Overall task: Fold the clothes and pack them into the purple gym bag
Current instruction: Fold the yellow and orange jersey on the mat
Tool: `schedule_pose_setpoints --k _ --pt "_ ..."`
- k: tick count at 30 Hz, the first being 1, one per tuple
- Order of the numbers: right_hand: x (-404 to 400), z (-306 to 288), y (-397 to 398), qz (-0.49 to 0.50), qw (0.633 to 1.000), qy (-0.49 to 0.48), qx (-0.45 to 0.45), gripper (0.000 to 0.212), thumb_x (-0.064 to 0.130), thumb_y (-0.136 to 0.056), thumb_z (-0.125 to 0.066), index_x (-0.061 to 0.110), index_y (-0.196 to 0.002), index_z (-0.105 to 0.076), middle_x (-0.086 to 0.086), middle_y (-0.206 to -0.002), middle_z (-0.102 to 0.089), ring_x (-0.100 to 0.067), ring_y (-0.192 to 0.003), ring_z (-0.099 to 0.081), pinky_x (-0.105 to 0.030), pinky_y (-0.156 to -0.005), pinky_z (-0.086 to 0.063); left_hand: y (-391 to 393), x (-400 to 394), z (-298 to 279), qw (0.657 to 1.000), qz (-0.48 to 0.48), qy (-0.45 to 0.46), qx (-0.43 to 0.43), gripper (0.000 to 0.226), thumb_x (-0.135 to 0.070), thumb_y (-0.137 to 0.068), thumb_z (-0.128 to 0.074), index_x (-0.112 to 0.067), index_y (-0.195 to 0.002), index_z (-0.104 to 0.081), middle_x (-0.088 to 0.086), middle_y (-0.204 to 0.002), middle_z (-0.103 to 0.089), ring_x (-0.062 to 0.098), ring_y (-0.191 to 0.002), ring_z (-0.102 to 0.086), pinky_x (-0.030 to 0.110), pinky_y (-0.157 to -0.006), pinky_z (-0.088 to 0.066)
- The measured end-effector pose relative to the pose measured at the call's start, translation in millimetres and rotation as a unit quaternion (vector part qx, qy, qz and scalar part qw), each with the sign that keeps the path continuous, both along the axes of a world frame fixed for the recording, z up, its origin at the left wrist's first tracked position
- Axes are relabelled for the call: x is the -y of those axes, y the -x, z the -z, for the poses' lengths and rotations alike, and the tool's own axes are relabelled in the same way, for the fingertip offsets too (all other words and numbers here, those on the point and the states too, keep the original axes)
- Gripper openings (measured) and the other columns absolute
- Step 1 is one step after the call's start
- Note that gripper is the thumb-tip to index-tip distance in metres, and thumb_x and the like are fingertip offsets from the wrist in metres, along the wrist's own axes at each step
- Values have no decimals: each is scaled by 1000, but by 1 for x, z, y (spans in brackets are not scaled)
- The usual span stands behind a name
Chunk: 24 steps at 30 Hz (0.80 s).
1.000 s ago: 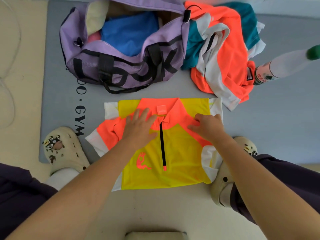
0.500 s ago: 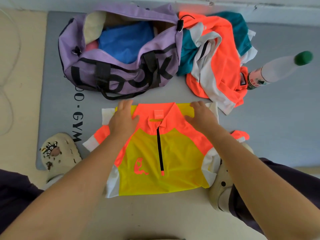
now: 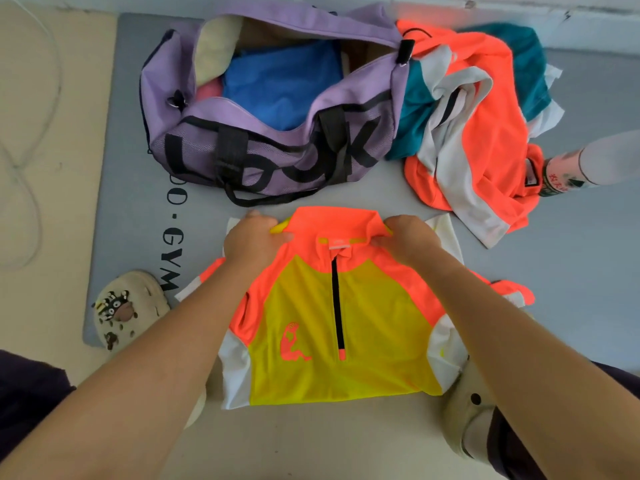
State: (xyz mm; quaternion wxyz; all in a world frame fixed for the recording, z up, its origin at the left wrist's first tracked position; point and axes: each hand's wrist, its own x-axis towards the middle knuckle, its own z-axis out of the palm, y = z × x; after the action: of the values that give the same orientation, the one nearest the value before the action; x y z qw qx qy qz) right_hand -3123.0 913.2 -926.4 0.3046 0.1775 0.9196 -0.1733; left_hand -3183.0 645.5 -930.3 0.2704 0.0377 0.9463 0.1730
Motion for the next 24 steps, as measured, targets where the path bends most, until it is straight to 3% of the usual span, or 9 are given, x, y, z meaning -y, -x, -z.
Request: schedule_pose_setpoints --k 3,5,11,13,16,18,21,24 --pt "2 1 23 -9 999 6 -44 29 38 -91 -60 11 -103 -60 -12 -101 -56 -33 -105 -55 -35 -71 -39 19 -1 1 997 0 -40 -70 33 -40 -86 -70 -8 -80 -63 12 -111 -50 31 -93 -54 37 -74 -44" --pt "4 -1 41 -19 996 -3 -82 26 34 -93 -59 10 -104 -59 -12 -97 -51 -34 -101 -55 -36 -70 -38 37 -1 3 993 -6 -74 -95 32 -34 -86 -71 -3 -88 -66 17 -113 -51 34 -100 -53 38 -79 -44" --pt "12 -8 101 17 984 24 -177 29 14 -96 -50 5 -122 -58 -20 -115 -53 -38 -103 -56 -43 -88 -46 99 -4 3 987 -10 -83 -135 30 -26 -85 -72 2 -94 -66 24 -113 -52 40 -105 -54 39 -85 -41" --pt "13 -9 111 -7 990 13 -139 31 14 -97 -48 7 -126 -56 -17 -120 -56 -34 -107 -56 -42 -92 -46 112 -1 -1 992 19 -42 -113 35 -31 -85 -71 2 -92 -65 24 -114 -52 40 -103 -55 40 -84 -42" --pt "13 -11 111 -42 998 11 -34 28 22 -99 -43 14 -123 -57 -12 -118 -62 -29 -102 -58 -39 -89 -47 119 5 -7 993 100 62 -9 41 -43 -88 -64 -5 -102 -64 21 -114 -60 39 -106 -57 43 -85 -47" --pt "17 -14 102 -43 998 -14 -34 28 23 -99 -42 15 -121 -57 -12 -118 -60 -31 -106 -58 -44 -89 -48 114 6 -13 991 106 84 13 38 -45 -89 -62 -9 -104 -65 17 -114 -63 38 -106 -58 43 -87 -49" --pt "26 -23 74 14 981 -87 -175 36 15 -94 -50 12 -129 -48 -15 -123 -48 -36 -110 -53 -47 -78 -44 88 2 -22 986 55 90 -127 36 -34 -87 -67 -8 -111 -58 18 -122 -55 41 -109 -54 50 -90 -46" --pt "29 -35 25 65 955 -78 -277 45 13 -83 -60 6 -127 -49 -20 -125 -48 -40 -114 -48 -49 -91 -42 36 -8 -31 965 31 86 -247 58 -34 -79 -74 -14 -127 -48 13 -140 -43 37 -122 -45 50 -92 -42"
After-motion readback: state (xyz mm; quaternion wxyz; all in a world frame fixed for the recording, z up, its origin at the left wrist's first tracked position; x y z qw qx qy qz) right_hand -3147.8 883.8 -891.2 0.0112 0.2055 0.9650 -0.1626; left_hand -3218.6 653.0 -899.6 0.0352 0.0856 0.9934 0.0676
